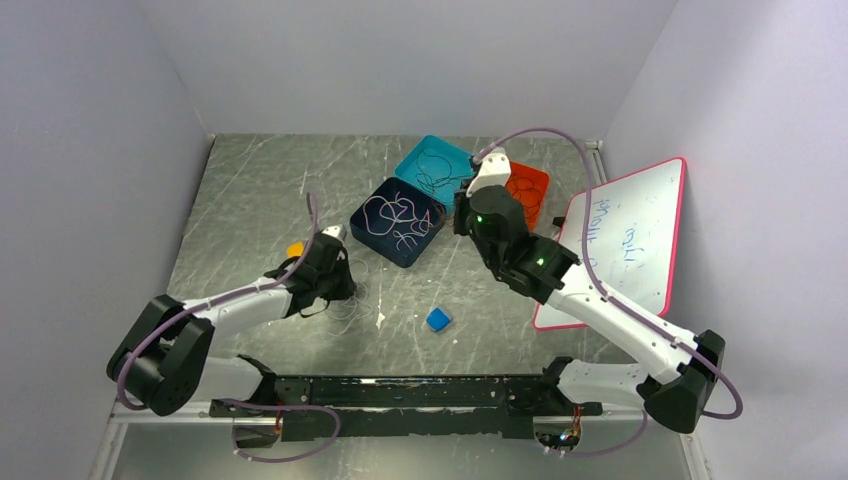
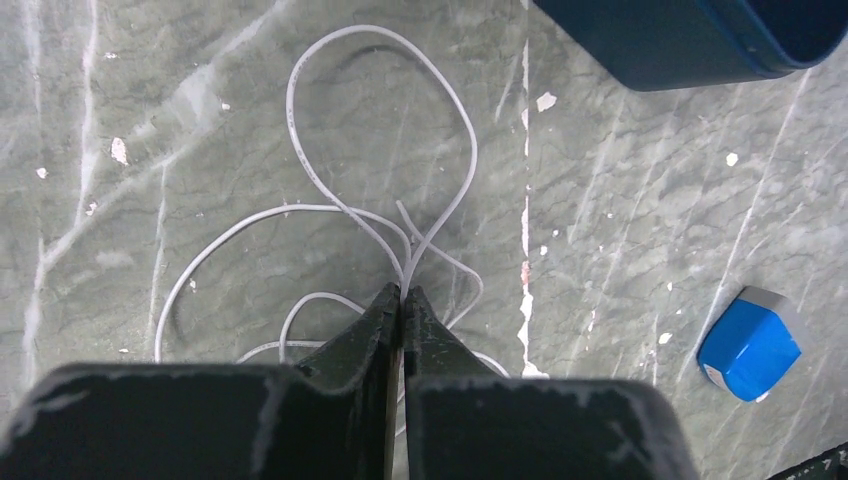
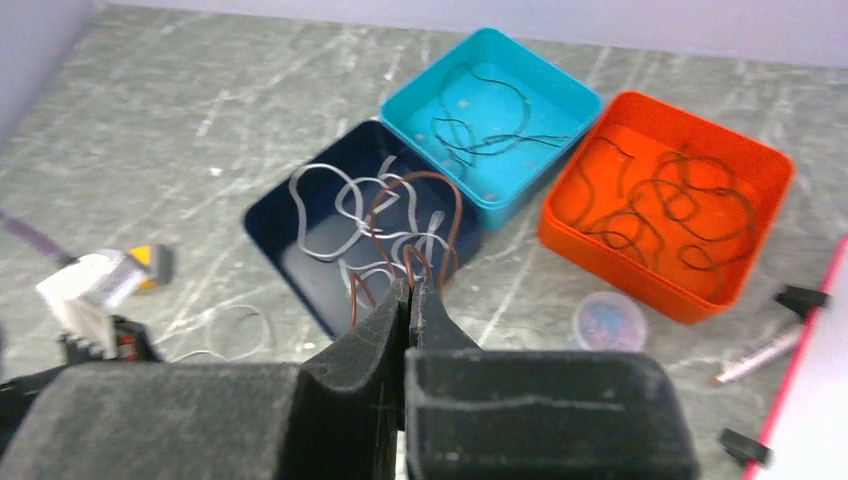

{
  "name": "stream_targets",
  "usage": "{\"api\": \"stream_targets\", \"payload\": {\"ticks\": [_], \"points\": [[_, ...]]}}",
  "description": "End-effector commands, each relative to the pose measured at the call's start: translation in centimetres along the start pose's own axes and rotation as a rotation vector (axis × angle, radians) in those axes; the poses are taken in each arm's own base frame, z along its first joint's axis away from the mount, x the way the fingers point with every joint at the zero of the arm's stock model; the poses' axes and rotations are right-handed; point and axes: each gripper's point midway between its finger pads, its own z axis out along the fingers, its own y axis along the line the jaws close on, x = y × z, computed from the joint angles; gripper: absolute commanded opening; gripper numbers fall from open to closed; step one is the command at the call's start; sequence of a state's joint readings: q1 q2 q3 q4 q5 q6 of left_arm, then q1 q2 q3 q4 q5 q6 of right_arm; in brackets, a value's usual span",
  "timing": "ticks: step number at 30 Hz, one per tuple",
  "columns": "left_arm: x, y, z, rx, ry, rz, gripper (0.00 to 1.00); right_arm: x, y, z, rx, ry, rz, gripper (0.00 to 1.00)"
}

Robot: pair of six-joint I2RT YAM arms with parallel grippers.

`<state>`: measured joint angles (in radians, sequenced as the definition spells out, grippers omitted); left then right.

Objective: Untangle the cables

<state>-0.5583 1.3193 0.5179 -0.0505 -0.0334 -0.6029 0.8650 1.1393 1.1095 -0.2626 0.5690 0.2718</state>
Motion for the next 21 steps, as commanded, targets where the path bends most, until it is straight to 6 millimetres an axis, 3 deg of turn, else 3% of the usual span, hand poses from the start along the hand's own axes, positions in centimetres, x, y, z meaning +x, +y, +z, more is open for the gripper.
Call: {"api": "stream_targets", "payload": {"ticks": [1, 11, 21], "points": [[-1.1, -0.4, -0.8, 0.01, -0.043, 0.003, 0.07, 0.3, -3.6, 0.2, 0.141, 0.048, -0.097, 0.0], [-2.5, -1.2, -2.2, 0.028, -0.087, 0.001, 0.07, -0.5, -8.8, 1.2, 0.233, 0.071, -0.033, 0.0], [-2.5, -1.9, -3.9, 0.06, -0.076, -0.018, 0.07, 0.0, -13.3, 4.7, 0.312, 0.119, 0.015, 0.0]]}}
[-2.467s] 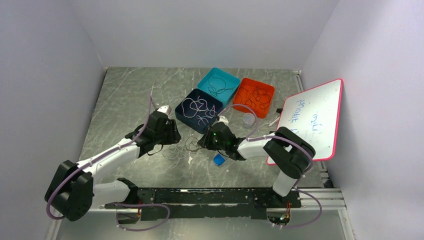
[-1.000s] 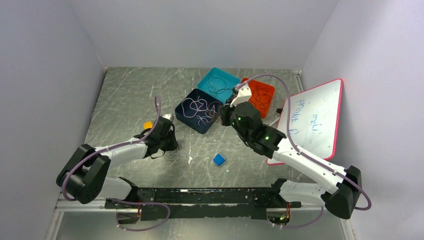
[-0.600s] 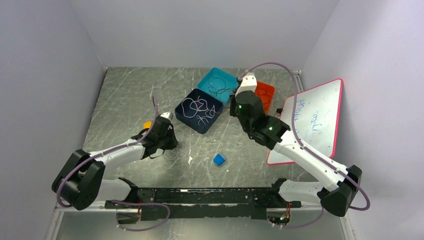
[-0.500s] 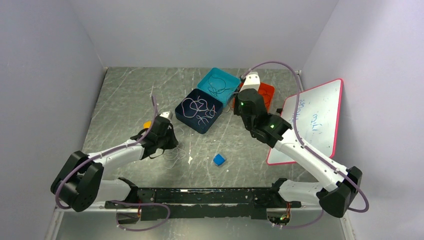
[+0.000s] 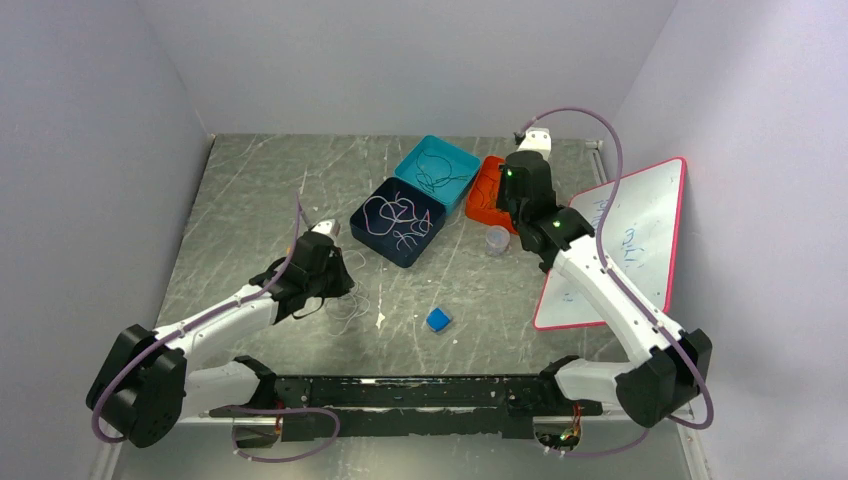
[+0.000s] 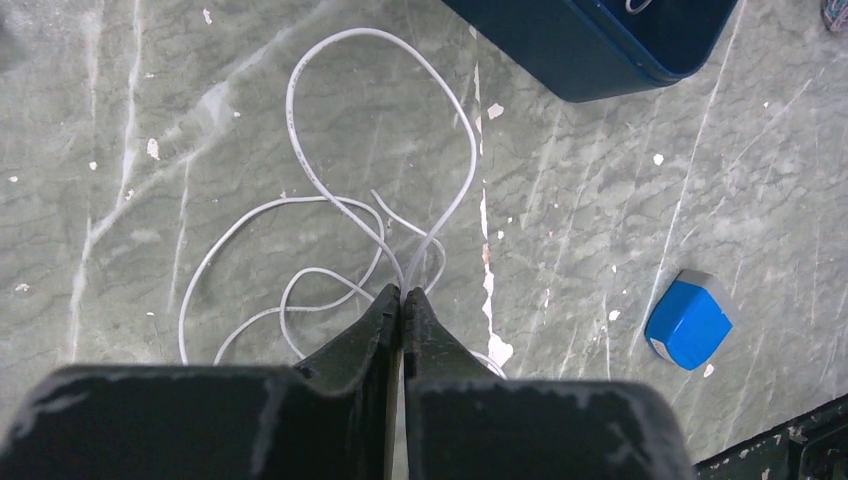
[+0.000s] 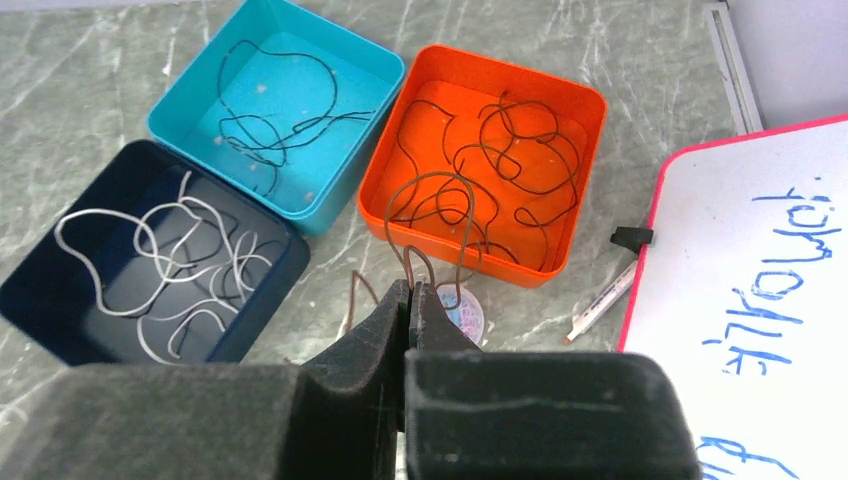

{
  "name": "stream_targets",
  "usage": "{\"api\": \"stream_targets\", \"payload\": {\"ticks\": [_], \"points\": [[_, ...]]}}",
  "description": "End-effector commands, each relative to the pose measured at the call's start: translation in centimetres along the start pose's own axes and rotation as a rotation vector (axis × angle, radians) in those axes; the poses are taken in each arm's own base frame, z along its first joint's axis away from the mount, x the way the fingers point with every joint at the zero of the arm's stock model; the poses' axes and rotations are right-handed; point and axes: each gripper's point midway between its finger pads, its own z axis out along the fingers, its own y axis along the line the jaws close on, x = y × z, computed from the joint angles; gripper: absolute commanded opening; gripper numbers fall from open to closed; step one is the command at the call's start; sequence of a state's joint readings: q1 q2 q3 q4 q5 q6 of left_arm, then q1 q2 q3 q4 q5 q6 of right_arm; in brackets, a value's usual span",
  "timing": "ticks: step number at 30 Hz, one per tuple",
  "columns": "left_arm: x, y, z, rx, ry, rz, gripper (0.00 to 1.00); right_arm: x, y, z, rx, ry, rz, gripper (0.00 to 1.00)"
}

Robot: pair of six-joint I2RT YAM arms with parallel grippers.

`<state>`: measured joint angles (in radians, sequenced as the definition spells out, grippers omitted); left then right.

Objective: Untangle the cables

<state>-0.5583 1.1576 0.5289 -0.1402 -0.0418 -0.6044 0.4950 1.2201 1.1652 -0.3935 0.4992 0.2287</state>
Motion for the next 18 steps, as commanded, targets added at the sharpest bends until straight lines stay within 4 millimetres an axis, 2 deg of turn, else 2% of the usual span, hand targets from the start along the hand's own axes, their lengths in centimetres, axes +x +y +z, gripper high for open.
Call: {"api": "stream_targets", "payload": {"ticks": [1, 10, 18], "points": [[-0.6, -0.9, -1.0, 0.021, 0.001, -0.015, 0.07, -1.3, -0.5, 1.7, 0.001, -0.004, 0.025, 0.0], [-0.8, -1.0, -0.9, 0.005, 0.025, 0.014, 0.07, -2.9, -3.8, 6.5, 0.011, 0.008, 0.096, 0.0], [-1.7, -1.1, -0.9, -0.001, 0.014, 0.052, 0.07, -2.4, -6.0, 10.8, -0.024, 0.0, 0.16, 0.0]]}}
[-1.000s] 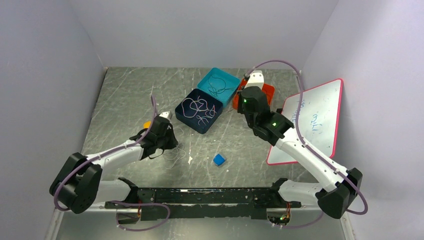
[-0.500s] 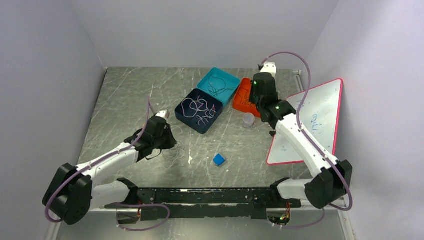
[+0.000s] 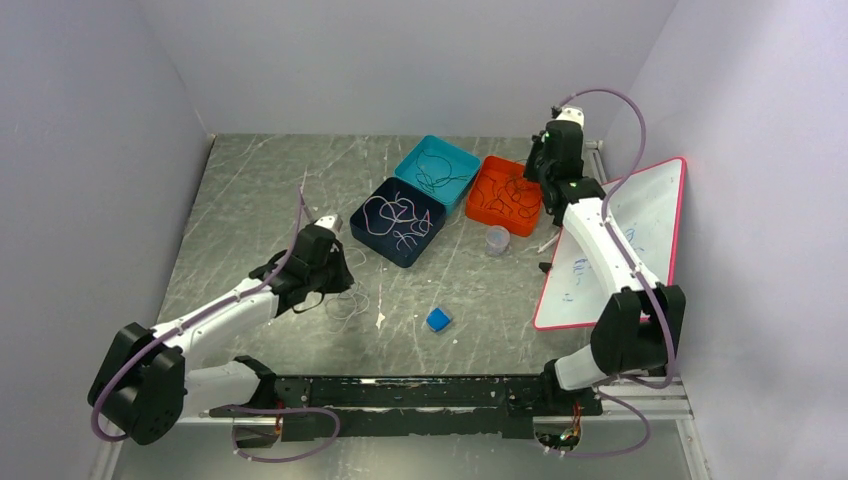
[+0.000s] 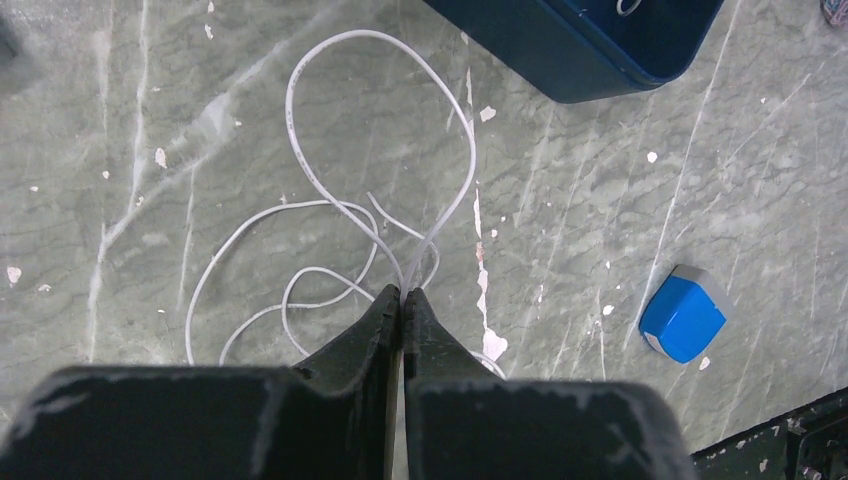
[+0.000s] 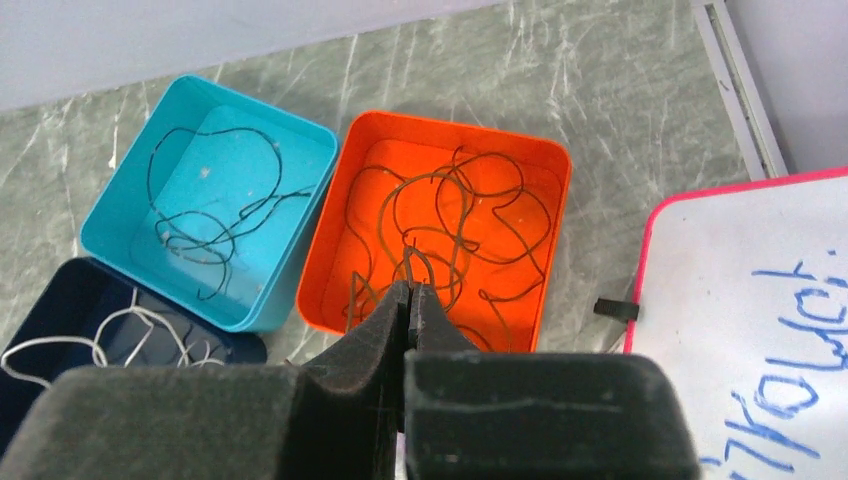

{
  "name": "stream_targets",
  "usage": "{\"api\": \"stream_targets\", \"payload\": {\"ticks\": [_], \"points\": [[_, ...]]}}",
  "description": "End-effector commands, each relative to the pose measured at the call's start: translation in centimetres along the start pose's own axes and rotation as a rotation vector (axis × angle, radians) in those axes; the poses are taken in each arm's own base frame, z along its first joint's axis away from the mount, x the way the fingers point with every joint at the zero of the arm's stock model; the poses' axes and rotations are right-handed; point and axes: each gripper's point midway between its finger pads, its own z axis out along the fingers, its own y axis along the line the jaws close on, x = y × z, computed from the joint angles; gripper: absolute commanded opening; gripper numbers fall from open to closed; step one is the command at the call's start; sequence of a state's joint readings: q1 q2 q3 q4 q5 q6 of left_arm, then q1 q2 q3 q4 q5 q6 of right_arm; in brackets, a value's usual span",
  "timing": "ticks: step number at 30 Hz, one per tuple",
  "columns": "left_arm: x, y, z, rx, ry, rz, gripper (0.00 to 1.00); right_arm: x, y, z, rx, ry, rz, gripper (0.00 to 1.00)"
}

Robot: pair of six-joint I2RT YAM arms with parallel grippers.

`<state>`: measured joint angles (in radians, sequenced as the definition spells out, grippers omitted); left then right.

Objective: Untangle the cables

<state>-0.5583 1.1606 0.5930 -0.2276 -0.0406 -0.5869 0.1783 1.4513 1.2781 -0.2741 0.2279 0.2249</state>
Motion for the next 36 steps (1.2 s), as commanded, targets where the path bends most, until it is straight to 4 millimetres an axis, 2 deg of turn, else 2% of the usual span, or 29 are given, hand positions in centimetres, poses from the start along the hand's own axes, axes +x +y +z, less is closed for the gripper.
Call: {"api": "stream_targets", "payload": {"ticks": [1, 7, 21, 24, 27, 29, 31, 36], "points": [[-1.1, -0.7, -0.3, 0.012, -0.011, 0.038, 0.07, -1.0, -0.6, 2.7, -0.051, -0.032, 0.039, 0.0], [-1.1, -0.5, -0.1, 0.0, -0.009, 0.047, 0.07, 0.6, -1.4, 6.1, -0.058, 0.024, 0.044, 0.0], [-2.1, -0.4, -0.3, -0.022, -0.048, 0.019, 0.07, 9.3, -1.7, 15.3, -0.034, 0.249, 0.025, 0.01], [-2.2, -0.6, -0.2, -0.019, -0.05, 0.009, 0.07, 11.6, -1.9, 16.6, -0.023, 0.304, 0.027, 0.02], [-2.4, -0.7, -0.1, -0.018, -0.054, 0.008, 0.07, 12.5, -2.0, 17.1, -0.017, 0.325, 0.019, 0.04], [-2.5, -0.5, -0.2, -0.023, -0.059, 0.005, 0.07, 12.4, -2.1, 16.8, -0.015, 0.328, 0.011, 0.1], [-2.6, -0.5, -0.3, -0.026, -0.069, 0.004, 0.07, 11.1, -2.2, 16.1, -0.011, 0.295, 0.008, 0.22], [-3.0, -0.7, -0.7, -0.017, -0.08, 0.018, 0.07, 5.9, -2.6, 12.5, 0.013, 0.159, 0.015, 0.45]]}}
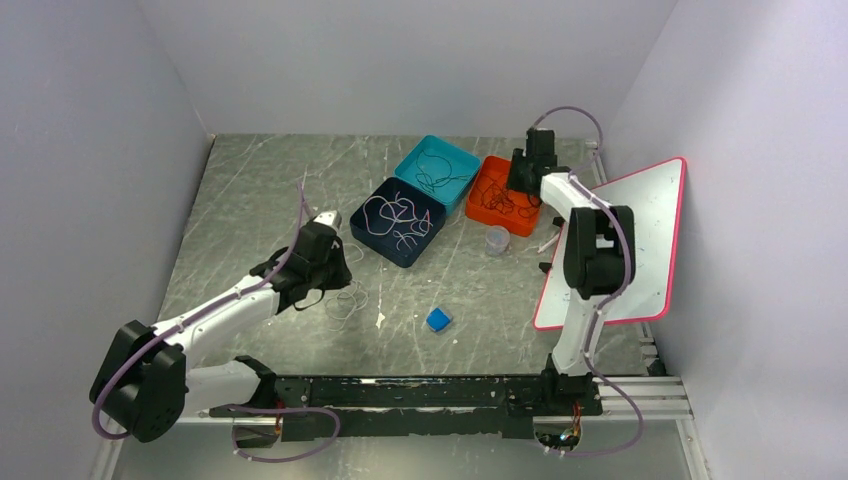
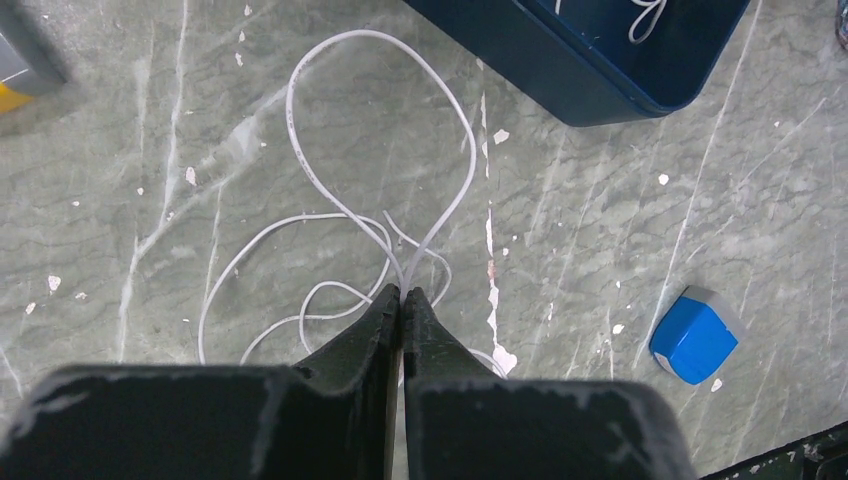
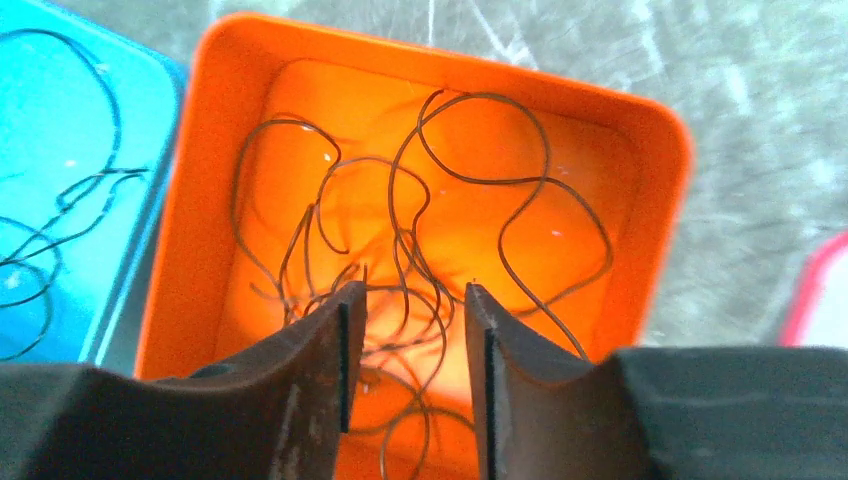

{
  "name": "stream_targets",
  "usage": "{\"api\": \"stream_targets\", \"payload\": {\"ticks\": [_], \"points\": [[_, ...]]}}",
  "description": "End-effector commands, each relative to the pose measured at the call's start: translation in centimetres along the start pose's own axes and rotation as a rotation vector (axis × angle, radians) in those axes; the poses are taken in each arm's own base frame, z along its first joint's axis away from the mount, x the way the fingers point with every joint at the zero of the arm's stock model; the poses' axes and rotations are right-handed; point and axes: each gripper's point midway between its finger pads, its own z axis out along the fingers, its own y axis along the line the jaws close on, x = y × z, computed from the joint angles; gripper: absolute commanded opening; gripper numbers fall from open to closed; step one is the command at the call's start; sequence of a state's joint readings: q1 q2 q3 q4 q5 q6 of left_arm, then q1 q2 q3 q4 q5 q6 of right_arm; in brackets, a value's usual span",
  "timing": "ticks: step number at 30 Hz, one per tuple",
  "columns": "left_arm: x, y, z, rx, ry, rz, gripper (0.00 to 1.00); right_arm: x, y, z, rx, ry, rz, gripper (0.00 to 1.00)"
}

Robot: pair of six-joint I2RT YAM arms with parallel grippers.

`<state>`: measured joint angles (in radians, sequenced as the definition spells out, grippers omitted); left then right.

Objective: Untangle the cables

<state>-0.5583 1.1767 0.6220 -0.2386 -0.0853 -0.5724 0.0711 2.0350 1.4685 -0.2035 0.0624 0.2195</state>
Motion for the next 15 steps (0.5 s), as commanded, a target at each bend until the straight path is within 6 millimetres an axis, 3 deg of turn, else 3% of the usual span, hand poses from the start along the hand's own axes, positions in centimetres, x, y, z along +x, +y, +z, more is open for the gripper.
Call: {"api": "stream_targets", "payload": {"ticks": [1, 5, 8, 11, 15], "points": [[-2.0, -1.0, -0.8, 0.02, -0.055, 0.007, 0.07, -6.3, -0.4, -6.1, 0.017, -0.2, 0.009, 0.48], [-2.3, -1.0, -0.9, 0.018, -0.062, 0.014, 0.07, -7.0, -0.4, -9.7, 0.002, -0.258, 0.031, 0.61], [-2.5, -1.1, -1.0, 0.025, -0.07, 0.015, 0.07, -6.9, 0.9, -12.8, -0.082, -0.288, 0.042, 0.63], [-2.4, -1.6, -0.9, 0.051, -0.067, 0.023, 0.07, -5.9, 3.3, -15.4, -0.201, -0.298, 0.054, 0.63], [-2.4, -2.4, -0.5, 0.087, -0.057, 0.024, 0.12, -2.4, 8.7, -18.2, -0.305, -0.259, 0.004, 0.63]]}}
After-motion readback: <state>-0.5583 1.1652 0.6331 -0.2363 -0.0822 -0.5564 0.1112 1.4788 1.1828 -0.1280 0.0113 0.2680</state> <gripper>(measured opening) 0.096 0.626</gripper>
